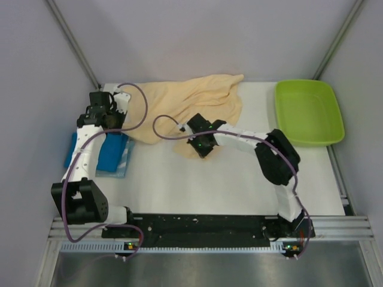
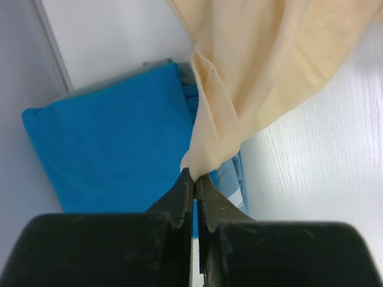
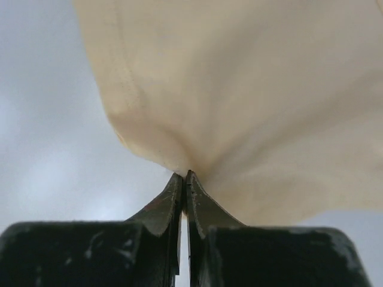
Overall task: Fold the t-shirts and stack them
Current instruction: Flatten out the tshirt
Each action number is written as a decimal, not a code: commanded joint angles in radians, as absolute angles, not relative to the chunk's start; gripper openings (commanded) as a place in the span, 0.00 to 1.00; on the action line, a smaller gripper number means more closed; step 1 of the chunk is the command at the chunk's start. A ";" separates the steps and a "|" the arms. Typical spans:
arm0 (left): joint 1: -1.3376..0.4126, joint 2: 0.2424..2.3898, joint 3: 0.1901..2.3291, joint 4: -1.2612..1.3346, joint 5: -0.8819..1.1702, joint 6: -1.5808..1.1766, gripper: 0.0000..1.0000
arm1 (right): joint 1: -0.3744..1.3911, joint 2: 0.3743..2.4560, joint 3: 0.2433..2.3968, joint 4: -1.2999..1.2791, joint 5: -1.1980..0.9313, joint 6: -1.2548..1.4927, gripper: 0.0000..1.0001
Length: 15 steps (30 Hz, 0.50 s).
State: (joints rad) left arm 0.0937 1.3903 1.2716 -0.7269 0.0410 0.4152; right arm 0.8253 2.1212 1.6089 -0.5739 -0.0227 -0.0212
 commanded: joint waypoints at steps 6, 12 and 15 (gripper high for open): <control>0.065 1.359 1.203 -1.112 0.316 0.739 0.29 | 0.644 1.464 1.201 -1.011 0.026 0.054 0.00; -0.078 1.266 1.121 -1.052 0.143 0.782 0.93 | 0.615 1.356 1.190 -1.088 0.024 0.041 0.00; -0.295 1.210 1.102 -1.061 0.155 0.759 0.86 | 0.549 1.348 1.218 -1.101 0.037 0.032 0.00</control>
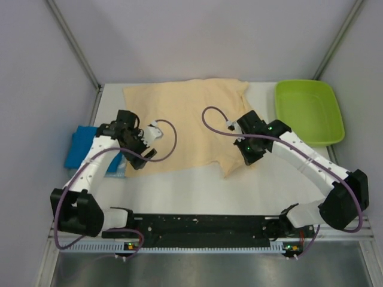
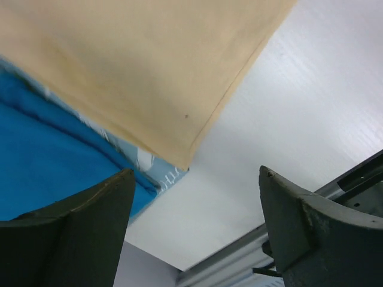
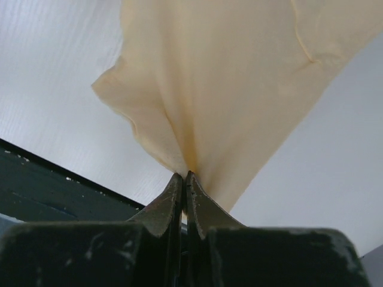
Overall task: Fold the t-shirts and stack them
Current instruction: Flatten out the tshirt
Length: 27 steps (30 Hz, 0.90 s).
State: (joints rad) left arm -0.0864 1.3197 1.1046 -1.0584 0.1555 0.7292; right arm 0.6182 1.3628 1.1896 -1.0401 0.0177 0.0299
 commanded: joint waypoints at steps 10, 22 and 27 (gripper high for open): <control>-0.449 1.292 0.710 -0.695 -0.238 0.824 0.87 | 0.414 1.256 1.246 -1.161 0.083 0.006 0.00; -0.451 1.370 0.669 -0.681 -0.062 0.756 0.05 | 0.402 1.230 1.279 -1.181 0.132 0.006 0.00; -0.445 1.200 0.742 -0.831 -0.164 0.716 0.00 | 0.402 1.204 1.364 -1.293 0.135 0.008 0.00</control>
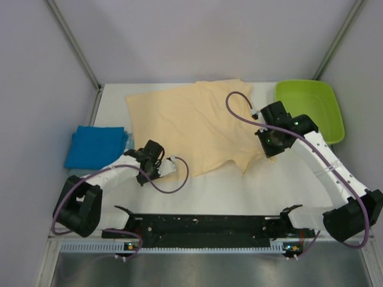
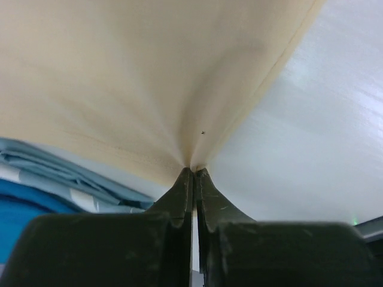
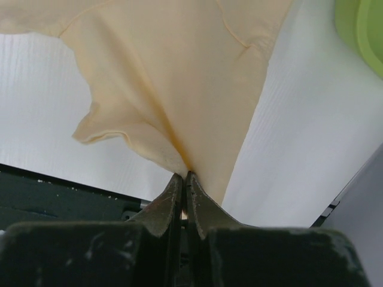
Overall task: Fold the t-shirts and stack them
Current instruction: Flatten out the tshirt
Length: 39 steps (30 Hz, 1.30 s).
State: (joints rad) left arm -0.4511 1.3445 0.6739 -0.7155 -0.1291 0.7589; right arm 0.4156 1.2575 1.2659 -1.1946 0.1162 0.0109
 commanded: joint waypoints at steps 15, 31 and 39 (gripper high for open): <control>-0.388 0.873 1.086 -1.235 -0.297 0.696 0.00 | 0.420 0.972 1.621 -1.465 -0.181 -0.008 0.00; -0.243 1.857 2.181 -0.275 -0.606 0.945 0.00 | 0.167 1.955 2.505 -0.485 0.239 -0.176 0.00; -0.222 1.901 2.270 0.265 -0.502 1.189 0.00 | 0.129 1.839 2.572 -0.169 0.137 -0.362 0.00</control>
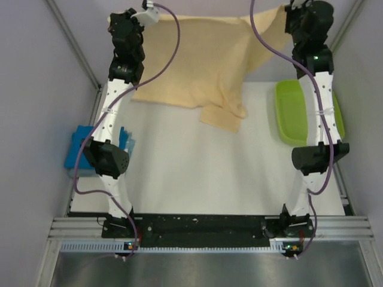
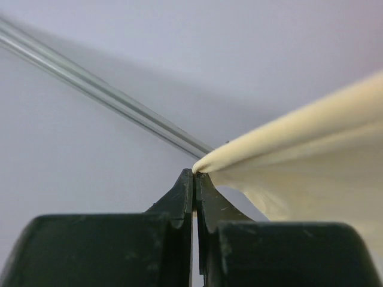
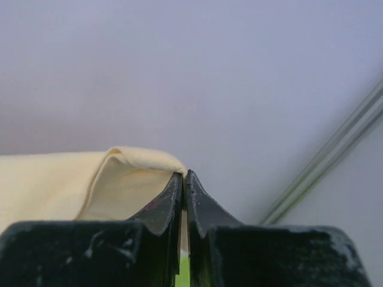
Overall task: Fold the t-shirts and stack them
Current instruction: Flatten out the tshirt
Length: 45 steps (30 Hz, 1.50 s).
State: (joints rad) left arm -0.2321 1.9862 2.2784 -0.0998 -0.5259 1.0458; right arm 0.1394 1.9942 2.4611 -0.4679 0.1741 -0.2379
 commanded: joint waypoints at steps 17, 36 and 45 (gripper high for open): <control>-0.209 1.393 1.559 -0.264 -0.398 1.161 0.00 | 0.260 1.153 1.698 -0.705 0.104 -0.586 0.00; -0.216 1.150 0.841 -1.153 -0.094 0.948 0.00 | 0.661 1.043 1.118 -1.555 -0.147 -0.359 0.00; -0.187 1.336 0.994 -0.858 -0.169 0.825 0.00 | 0.539 1.250 1.127 -1.017 0.129 -0.741 0.00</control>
State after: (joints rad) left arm -0.2161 1.2434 0.8631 -1.0428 -0.1322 0.9134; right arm 0.6346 1.1439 1.1114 -1.3041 -0.0071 -0.5289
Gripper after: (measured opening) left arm 0.012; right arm 0.009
